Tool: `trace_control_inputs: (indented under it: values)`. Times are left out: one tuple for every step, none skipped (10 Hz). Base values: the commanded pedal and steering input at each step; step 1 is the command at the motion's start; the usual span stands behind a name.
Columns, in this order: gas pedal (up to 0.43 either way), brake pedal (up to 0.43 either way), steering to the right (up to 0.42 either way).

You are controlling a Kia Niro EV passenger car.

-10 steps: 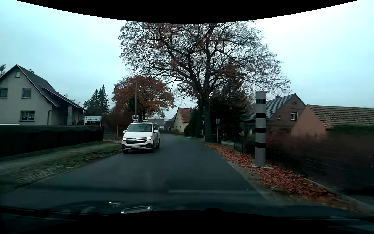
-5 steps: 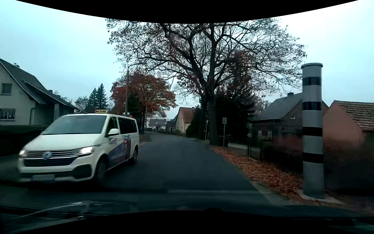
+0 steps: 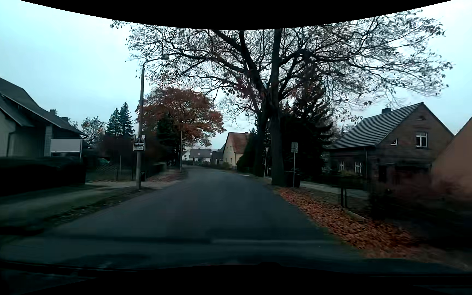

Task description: Follow the waypoints while adhering to traffic rules and regulations

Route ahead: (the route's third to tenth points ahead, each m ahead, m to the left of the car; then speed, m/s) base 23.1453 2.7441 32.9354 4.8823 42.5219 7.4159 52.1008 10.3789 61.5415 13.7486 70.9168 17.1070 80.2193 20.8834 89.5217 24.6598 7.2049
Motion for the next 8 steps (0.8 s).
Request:
trace_control_inputs:
  values:
    - [0.110,0.000,-0.028]
    - [0.110,0.000,-0.029]
    - [0.110,0.000,-0.029]
    - [0.110,0.000,-0.029]
    - [0.110,0.000,-0.029]
    - [0.110,0.000,-0.027]
    - [0.110,0.000,-0.024]
    - [0.098,0.000,-0.023]
